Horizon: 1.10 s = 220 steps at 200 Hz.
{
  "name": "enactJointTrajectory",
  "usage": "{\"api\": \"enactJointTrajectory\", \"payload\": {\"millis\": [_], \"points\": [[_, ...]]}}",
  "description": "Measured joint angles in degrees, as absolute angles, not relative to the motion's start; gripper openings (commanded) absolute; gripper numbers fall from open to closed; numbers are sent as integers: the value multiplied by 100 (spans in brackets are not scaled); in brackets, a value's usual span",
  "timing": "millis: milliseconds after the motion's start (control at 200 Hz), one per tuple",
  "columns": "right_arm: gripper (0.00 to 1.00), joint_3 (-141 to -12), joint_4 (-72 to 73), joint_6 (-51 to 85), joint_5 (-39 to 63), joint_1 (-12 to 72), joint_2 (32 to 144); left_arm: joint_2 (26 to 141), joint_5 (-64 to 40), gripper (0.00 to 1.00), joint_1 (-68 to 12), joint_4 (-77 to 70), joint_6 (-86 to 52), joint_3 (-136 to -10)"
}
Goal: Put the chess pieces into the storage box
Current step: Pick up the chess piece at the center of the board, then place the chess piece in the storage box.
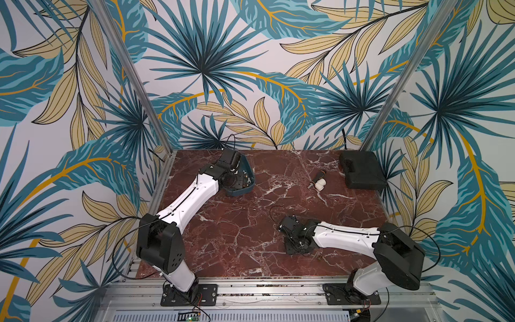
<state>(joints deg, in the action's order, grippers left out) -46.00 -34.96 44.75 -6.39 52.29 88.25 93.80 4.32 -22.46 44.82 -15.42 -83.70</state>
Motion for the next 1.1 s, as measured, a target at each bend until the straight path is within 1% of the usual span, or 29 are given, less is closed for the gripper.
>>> {"api": "enactJointTrajectory", "payload": {"millis": [90,200,411,486,566,621,646,887,987,1102], "points": [[26,-4672,-3533,4412,-633,5229,8855,9380,456,37,-2241,4482,-1540,-8370],[23,-4781,-3546,4392,-631,5245,8884,9380,480,37,-2241,4482,-1540,-8370],[22,-5122,-3907,4265,-650,5251,8873,9292,554,37,-2239,4497,-1525,-8370],[20,-5706,-4136,4071,-716,5249,8886,9172,652,37,-2224,4539,-1525,-8370],[19,-6622,-4235,3782,-794,5240,9070,8978,714,37,-2158,4584,-1527,-8370],[14,-7229,-4211,3610,-838,5218,9290,8796,740,37,-2075,4589,-1527,-8370],[13,-7443,-4200,3540,-856,5205,9389,8689,746,37,-2018,4578,-1527,-8361],[14,-8403,-4289,3039,-917,5033,10370,7710,1037,38,-1627,4405,-1577,-7835],[14,-9347,-4311,2783,-906,4864,10960,7509,1232,37,-1544,4386,-1619,-7660],[14,-10818,-4219,2471,-779,4567,11815,7293,1350,38,-1476,4316,-1651,-7496]]}}
